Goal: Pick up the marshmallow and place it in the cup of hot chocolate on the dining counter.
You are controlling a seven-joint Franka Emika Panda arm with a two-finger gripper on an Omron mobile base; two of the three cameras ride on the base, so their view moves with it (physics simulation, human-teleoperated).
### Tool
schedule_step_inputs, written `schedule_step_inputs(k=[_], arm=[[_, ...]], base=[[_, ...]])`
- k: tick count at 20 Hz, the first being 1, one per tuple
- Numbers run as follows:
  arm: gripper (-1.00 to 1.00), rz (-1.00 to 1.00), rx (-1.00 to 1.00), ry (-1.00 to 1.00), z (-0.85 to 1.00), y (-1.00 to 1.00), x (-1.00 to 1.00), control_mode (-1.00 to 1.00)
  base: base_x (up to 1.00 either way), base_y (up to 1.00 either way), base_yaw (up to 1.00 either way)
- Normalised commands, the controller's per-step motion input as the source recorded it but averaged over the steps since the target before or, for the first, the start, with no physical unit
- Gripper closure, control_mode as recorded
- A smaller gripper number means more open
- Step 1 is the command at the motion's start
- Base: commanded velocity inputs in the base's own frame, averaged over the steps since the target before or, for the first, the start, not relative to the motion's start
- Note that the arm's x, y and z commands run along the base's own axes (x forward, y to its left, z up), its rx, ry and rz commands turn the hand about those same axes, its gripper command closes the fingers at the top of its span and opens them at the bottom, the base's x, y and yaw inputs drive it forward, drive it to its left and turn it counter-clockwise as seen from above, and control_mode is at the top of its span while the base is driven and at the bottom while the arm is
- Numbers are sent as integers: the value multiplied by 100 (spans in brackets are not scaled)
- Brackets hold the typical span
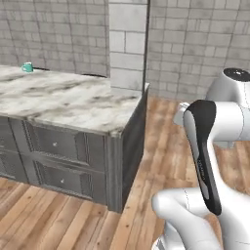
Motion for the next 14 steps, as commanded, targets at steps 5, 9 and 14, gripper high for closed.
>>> schedule_step_inputs(k=[5,9,14], arm=[[100,0,0,0,0,0,0,100],[100,0,0,0,0,0,0,100],[100,0,0,0,0,0,0,100]], base=[[2,-17,88],[16,-79,57],[15,-94,58]])
